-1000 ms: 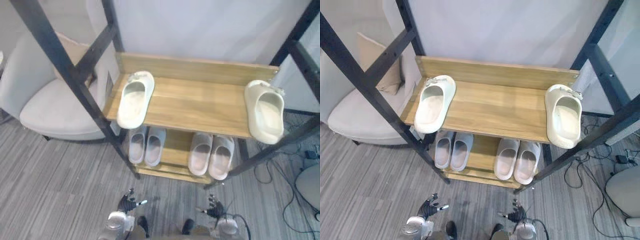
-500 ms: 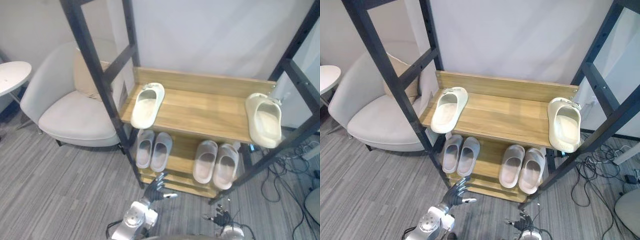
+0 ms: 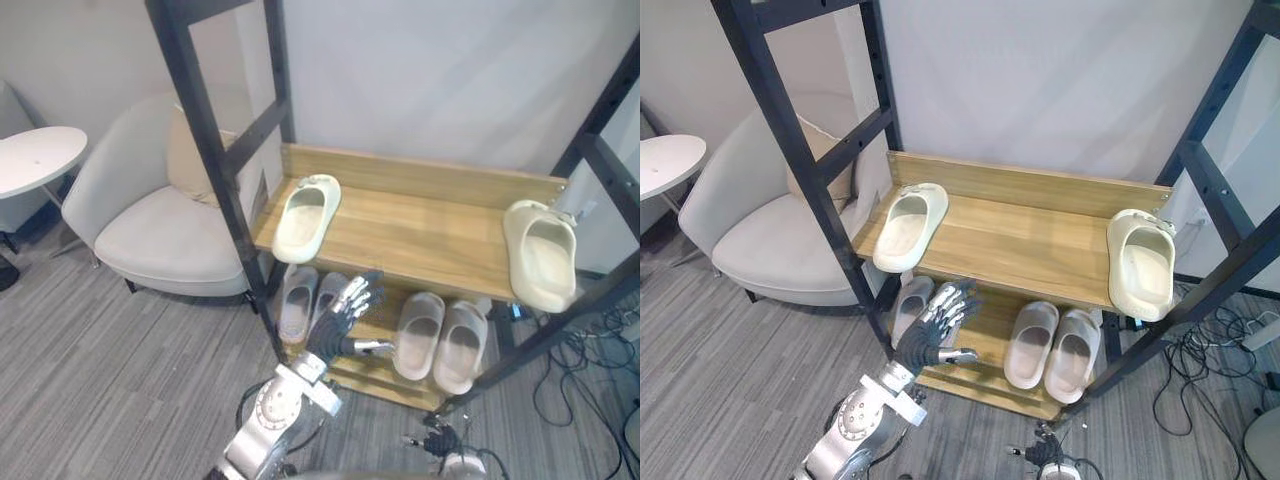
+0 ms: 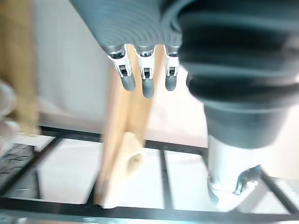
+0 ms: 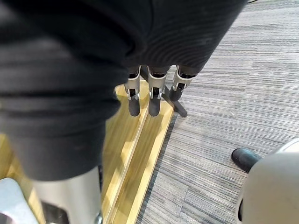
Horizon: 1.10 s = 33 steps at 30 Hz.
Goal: Organize the slippers on the shoe rack
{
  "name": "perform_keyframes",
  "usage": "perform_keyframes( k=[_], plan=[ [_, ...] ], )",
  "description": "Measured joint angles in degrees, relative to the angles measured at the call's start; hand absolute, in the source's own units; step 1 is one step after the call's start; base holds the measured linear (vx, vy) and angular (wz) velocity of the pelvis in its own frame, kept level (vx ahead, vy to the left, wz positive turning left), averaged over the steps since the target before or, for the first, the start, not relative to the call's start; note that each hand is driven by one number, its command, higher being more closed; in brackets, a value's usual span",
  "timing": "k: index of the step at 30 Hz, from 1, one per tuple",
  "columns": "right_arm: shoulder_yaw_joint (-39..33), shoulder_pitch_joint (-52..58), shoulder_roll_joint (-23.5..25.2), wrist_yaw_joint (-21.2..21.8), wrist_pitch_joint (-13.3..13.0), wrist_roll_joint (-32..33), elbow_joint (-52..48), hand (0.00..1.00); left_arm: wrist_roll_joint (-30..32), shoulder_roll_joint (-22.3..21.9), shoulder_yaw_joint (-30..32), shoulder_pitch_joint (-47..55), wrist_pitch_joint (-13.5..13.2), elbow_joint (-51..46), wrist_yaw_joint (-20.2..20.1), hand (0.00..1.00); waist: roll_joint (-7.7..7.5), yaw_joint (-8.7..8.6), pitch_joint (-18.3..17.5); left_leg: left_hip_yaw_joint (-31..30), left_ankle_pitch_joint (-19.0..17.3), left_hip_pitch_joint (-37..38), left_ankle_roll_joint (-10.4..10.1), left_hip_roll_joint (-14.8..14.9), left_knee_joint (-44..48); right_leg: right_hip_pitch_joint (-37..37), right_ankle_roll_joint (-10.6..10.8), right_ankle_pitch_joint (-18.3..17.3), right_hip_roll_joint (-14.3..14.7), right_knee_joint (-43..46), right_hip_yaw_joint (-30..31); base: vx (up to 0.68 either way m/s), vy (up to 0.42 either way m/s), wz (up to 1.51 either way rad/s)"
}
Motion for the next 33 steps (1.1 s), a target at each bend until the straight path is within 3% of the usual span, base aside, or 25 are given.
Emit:
perform_keyframes(
  k=[6,16,23,26,33],
  plan=[
    [0.4,-0.6,0.0,0.1,0.0,0.0,0.0,0.00,2.4,-0.1,1.9,-6.5,-0.8,-0.7,3.6,0.00,-0.20,-0.07,-0.1,0.0,0.0,0.0,0.0,0.1,0.0,-0.1,-0.4,-0.3,0.0,0.0,0.1,0.00,0.000,0.00],
    [0.7,-0.7,-0.1,1.3,0.3,-0.6,0.0,0.00,6.1,0.7,14.1,-21.2,-0.9,7.3,9.0,0.00,-1.20,-1.07,-0.6,0.0,0.0,-0.8,-0.1,0.0,0.0,-0.2,-0.1,0.6,0.4,-1.8,0.0,0.01,-0.004,0.00],
    [0.2,-1.0,-0.2,2.4,1.0,-2.0,0.0,0.00,9.0,5.1,20.3,-30.5,-0.4,18.4,11.5,0.00,-1.29,-1.85,-0.5,0.2,0.0,-0.9,-0.1,-0.2,0.0,0.3,-0.2,2.0,0.8,-4.2,0.6,0.02,-0.015,-0.06],
    [0.2,-1.0,-0.2,2.5,1.0,-2.1,-0.1,0.00,10.9,7.4,22.1,-31.8,0.7,22.2,12.6,0.00,-1.35,-2.91,-0.5,0.3,-0.1,-0.9,-0.2,-0.2,0.0,0.6,-0.2,2.5,1.0,-5.0,0.6,0.00,0.000,0.00],
    [-0.1,-0.5,-0.7,3.1,1.0,-2.2,-0.1,0.00,14.1,11.7,25.0,-34.6,2.4,29.5,13.5,0.00,-1.30,-3.22,-0.3,1.6,-0.3,-1.0,-0.4,0.2,0.0,-0.1,-0.4,3.4,1.5,-5.8,2.3,-0.03,-0.002,-0.12]
  ],
)
